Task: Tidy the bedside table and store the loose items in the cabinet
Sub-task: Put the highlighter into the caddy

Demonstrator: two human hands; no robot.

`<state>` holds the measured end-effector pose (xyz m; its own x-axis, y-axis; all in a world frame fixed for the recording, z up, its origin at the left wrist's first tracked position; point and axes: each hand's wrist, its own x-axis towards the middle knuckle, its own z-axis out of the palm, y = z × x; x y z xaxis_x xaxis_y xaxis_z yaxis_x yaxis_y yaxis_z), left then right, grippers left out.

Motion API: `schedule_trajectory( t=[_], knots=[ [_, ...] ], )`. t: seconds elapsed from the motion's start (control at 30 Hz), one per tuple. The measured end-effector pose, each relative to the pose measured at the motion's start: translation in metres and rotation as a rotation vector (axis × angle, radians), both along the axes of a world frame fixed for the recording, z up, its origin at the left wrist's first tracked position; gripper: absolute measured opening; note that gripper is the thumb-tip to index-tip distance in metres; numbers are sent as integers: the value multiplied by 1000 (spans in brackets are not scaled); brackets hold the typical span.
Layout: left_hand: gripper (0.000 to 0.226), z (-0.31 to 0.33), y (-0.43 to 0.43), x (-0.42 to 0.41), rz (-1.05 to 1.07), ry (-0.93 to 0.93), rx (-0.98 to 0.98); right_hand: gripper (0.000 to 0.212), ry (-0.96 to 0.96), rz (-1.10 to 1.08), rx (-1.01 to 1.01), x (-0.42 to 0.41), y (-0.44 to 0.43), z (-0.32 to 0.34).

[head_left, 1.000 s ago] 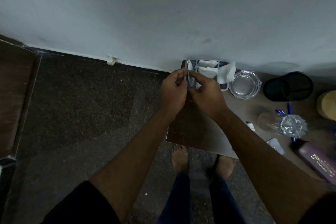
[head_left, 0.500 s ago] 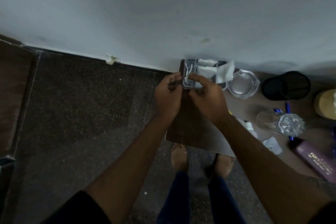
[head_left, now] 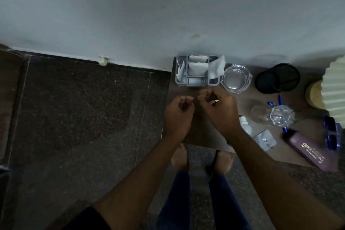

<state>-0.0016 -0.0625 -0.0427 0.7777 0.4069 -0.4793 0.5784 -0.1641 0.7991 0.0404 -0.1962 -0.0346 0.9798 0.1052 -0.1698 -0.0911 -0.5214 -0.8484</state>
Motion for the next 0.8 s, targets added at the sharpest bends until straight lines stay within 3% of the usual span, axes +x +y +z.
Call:
schedule_trajectory(
  t=[0.47, 0.8],
  knots=[
    [33, -27, -48, 26, -357, 71, 157, 8, 129, 14, -391, 3, -54, -26],
    [38, -33, -56, 36, -413, 122, 156, 11, 218, 183, -589, 18, -49, -47]
  ],
)
